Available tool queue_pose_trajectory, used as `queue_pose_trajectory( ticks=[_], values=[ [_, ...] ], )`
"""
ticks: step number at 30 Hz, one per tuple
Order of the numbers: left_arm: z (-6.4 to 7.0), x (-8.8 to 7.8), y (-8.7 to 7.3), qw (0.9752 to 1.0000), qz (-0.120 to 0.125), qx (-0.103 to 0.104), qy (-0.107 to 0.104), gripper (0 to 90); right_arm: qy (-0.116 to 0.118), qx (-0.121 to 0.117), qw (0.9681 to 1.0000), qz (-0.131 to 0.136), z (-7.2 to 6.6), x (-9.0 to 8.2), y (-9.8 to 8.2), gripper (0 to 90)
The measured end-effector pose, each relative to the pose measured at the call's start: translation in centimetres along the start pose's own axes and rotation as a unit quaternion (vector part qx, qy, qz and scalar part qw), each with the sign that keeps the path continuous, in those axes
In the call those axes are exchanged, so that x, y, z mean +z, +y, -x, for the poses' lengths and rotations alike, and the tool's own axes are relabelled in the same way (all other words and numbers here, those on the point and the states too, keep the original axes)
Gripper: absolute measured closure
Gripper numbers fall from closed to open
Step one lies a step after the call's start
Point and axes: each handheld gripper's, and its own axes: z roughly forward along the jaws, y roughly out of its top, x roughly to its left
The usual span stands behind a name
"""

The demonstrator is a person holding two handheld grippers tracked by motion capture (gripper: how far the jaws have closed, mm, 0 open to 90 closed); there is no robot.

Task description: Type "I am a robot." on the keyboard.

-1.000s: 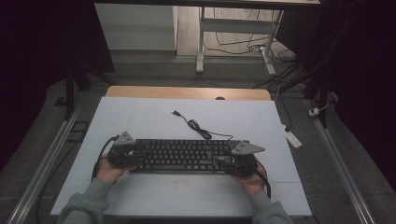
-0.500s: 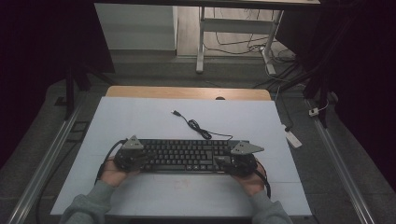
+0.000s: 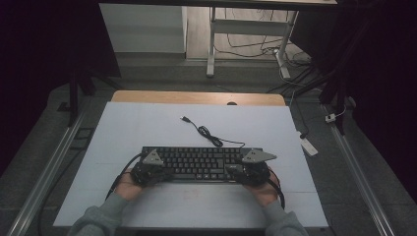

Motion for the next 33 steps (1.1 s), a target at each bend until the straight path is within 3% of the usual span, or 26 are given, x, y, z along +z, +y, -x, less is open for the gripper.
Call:
queue_pose_trajectory(
  ticks=[20, 24, 29, 33],
  values=[
    [0.2, 0.9, -0.1, 1.0, -0.009, -0.002, 0.003, 89.0, -0.002, -0.001, 1.0, 0.0, 0.0, 0.0, 0.0, 49.5],
    [0.3, 0.7, 0.0, 0.9999, -0.006, 0.005, 0.01, 89.0, -0.002, -0.002, 1.0, 0.001, 0.0, -0.1, 0.0, 49.4],
    [0.1, -0.5, 0.1, 0.9993, 0.034, -0.007, 0.011, 86.7, -0.002, 0.001, 1.0, 0.0, 0.1, -0.1, 0.0, 49.5],
    [-0.3, -1.6, 0.1, 0.9971, 0.07, -0.026, 0.014, 73.0, -0.002, 0.0, 1.0, 0.0, 0.0, -0.1, 0.0, 49.4]
  ],
)
